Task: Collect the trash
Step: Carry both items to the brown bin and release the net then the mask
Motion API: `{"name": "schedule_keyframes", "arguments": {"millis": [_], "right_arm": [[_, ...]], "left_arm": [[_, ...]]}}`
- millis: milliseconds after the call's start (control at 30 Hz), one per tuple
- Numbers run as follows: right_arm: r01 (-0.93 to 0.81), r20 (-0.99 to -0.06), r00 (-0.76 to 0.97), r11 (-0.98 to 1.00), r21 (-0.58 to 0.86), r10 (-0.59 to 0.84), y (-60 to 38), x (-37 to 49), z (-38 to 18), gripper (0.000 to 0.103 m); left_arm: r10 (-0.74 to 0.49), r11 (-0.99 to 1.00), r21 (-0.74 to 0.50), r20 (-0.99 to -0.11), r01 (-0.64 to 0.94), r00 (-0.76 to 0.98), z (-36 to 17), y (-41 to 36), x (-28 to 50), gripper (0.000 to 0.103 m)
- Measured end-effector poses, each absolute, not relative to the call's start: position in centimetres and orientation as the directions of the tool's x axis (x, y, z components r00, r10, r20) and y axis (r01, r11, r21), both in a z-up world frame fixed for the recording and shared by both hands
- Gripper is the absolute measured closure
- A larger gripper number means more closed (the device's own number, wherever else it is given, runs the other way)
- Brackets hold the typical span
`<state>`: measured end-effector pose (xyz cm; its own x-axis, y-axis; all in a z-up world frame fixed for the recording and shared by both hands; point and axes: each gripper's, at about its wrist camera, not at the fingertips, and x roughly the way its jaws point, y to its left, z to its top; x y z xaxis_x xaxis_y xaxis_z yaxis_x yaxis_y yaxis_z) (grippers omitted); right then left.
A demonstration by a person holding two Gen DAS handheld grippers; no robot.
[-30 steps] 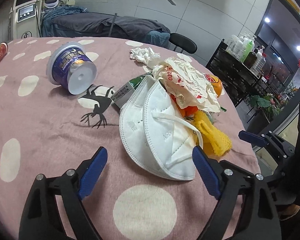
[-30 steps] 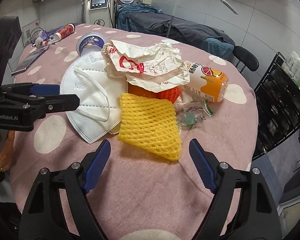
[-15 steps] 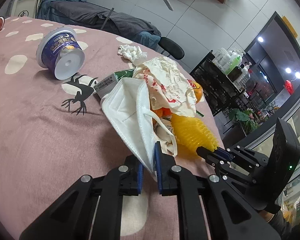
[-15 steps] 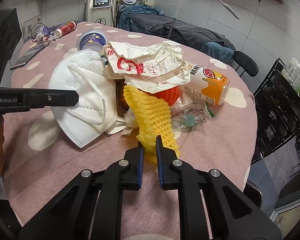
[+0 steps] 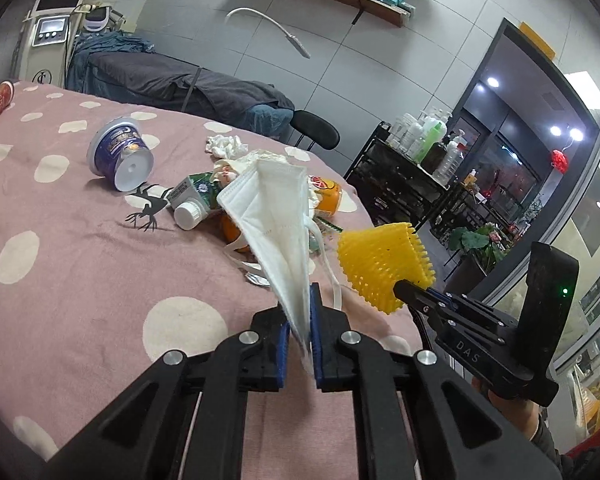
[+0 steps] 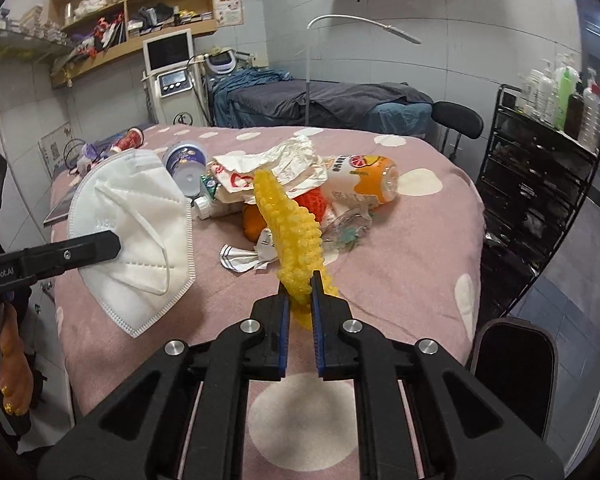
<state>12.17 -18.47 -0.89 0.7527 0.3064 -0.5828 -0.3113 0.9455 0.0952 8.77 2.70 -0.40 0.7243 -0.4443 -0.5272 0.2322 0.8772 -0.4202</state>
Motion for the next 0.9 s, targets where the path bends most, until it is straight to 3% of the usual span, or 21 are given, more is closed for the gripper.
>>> {"name": "schedule_keyframes", "arguments": {"millis": [233, 433, 633, 900], "right_arm": [[-0.081, -0.579, 0.808, 0.994, 0.080, 0.112, -25.9, 11.2, -1.5, 0.093], [0.127, -0.703, 0.704, 0.992, -0.017, -0.103, -33.1, 13.2, -7.6, 0.093], [0.225, -0.854, 0.510, 0.974, 0.021, -0.100, -38.5, 15.4, -15.8, 0.093], [0.285, -0.915, 0.400, 0.956, 0.065, -0.057, -40.1, 16.0, -20.6, 0.091]], "left_arm": [[-0.544, 0.834, -0.417, -0.513, 0.361, 0.664, -0.3, -2.2, 9.1, 0.093], [-0.615, 0.789, -0.397, -0.515, 0.469, 0.597, -0.1, -7.2, 10.3, 0.093], [-0.649, 0.756, -0.384, -0.540, 0.529, 0.535, -0.7, -11.1, 11.0, 0.093], [-0.672, 0.724, -0.371, -0.571, 0.582, 0.472, -1.7, -15.0, 11.4, 0.093]]}}
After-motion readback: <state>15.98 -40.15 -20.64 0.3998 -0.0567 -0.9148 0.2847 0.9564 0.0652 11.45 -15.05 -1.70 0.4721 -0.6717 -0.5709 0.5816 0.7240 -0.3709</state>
